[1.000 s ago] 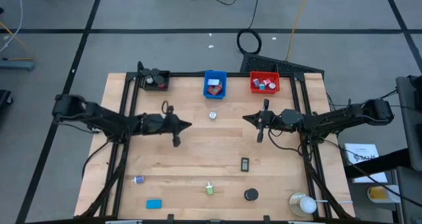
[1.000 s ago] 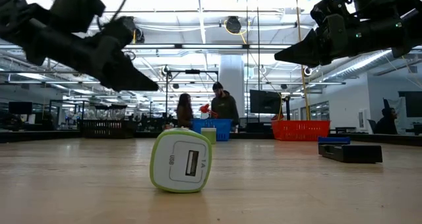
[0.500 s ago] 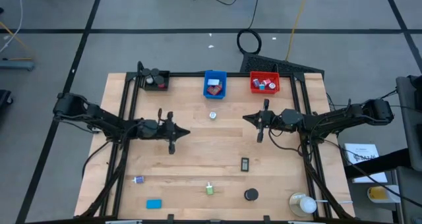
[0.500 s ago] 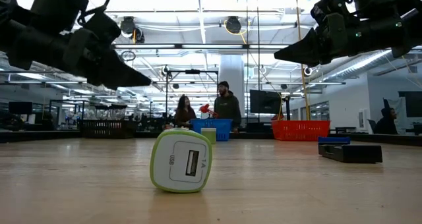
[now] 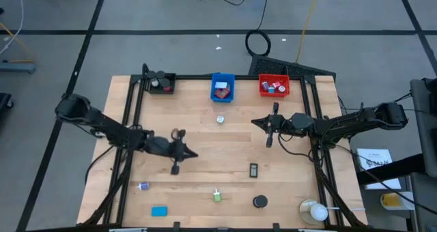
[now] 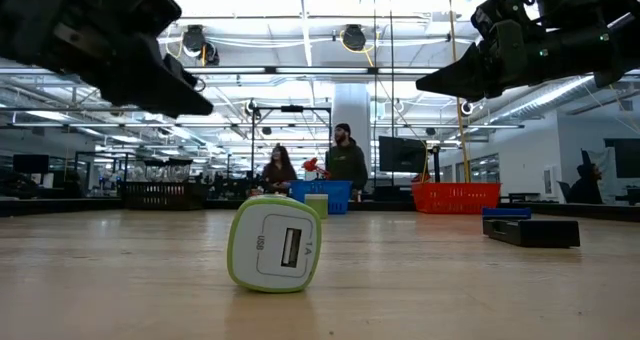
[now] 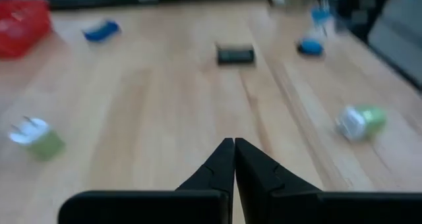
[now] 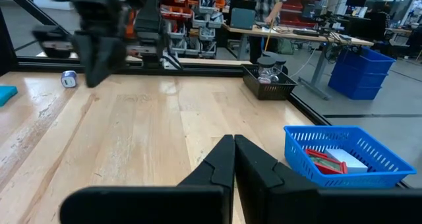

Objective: Pick & Place Office items
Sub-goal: Put the purple charger adapter into the red basket

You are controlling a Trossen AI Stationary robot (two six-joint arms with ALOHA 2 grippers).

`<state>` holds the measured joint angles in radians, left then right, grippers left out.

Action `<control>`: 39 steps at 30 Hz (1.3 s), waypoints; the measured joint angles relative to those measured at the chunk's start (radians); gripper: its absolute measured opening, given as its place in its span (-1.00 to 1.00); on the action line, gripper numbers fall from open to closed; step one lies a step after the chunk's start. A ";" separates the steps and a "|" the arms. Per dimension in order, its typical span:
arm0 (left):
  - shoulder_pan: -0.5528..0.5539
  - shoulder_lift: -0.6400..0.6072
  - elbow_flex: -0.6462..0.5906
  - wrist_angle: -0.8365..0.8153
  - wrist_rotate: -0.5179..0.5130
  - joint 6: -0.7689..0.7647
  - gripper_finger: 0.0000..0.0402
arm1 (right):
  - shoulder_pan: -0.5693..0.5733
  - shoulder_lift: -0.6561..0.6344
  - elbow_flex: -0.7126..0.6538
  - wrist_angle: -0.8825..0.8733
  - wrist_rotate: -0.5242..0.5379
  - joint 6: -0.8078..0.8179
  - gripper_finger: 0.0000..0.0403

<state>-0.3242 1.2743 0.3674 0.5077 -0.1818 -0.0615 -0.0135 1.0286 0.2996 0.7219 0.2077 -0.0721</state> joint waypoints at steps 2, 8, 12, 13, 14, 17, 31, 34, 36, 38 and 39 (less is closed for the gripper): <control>-0.044 0.000 0.072 -0.149 -0.028 -0.001 -0.92 | 0.000 0.000 0.000 0.000 0.000 0.000 -0.98; -0.177 0.000 0.252 -0.505 -0.101 -0.050 -0.92 | 0.000 0.000 0.000 0.000 0.000 0.000 -0.98; -0.255 0.000 0.332 -0.676 -0.109 -0.193 -0.91 | 0.000 0.000 0.000 0.000 0.000 0.000 -0.98; -0.273 0.000 0.345 -0.705 -0.110 -0.232 -0.91 | 0.000 0.000 0.000 0.000 0.000 0.000 -0.98; -0.293 0.000 0.356 -0.728 -0.115 -0.271 -0.91 | 0.000 0.000 0.000 0.000 0.000 0.000 -0.98; -0.347 0.000 0.372 -0.798 -0.139 -0.367 -0.87 | 0.000 0.000 0.000 0.000 0.000 0.000 -0.98; -0.533 0.001 0.397 -0.977 -0.140 -0.767 -0.26 | 0.000 0.000 0.000 0.000 0.000 0.000 -0.98; -0.565 0.001 0.397 -1.002 -0.134 -0.847 -0.19 | 0.000 0.000 0.000 0.000 0.000 0.000 -0.98; -0.584 0.001 0.397 -1.023 -0.133 -0.893 -0.16 | 0.000 0.000 0.000 0.000 0.000 0.000 -0.98; -0.604 0.001 0.397 -1.051 -0.132 -0.940 -0.14 | 0.000 0.000 0.000 0.000 0.000 0.000 -0.98; -0.616 0.001 0.397 -1.068 -0.124 -0.967 -0.13 | 0.000 0.000 0.000 0.000 0.000 0.000 -0.98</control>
<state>-0.9400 1.2755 0.7647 -0.5606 -0.3056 -1.0284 -0.0135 1.0286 0.3000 0.7223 0.2077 -0.0719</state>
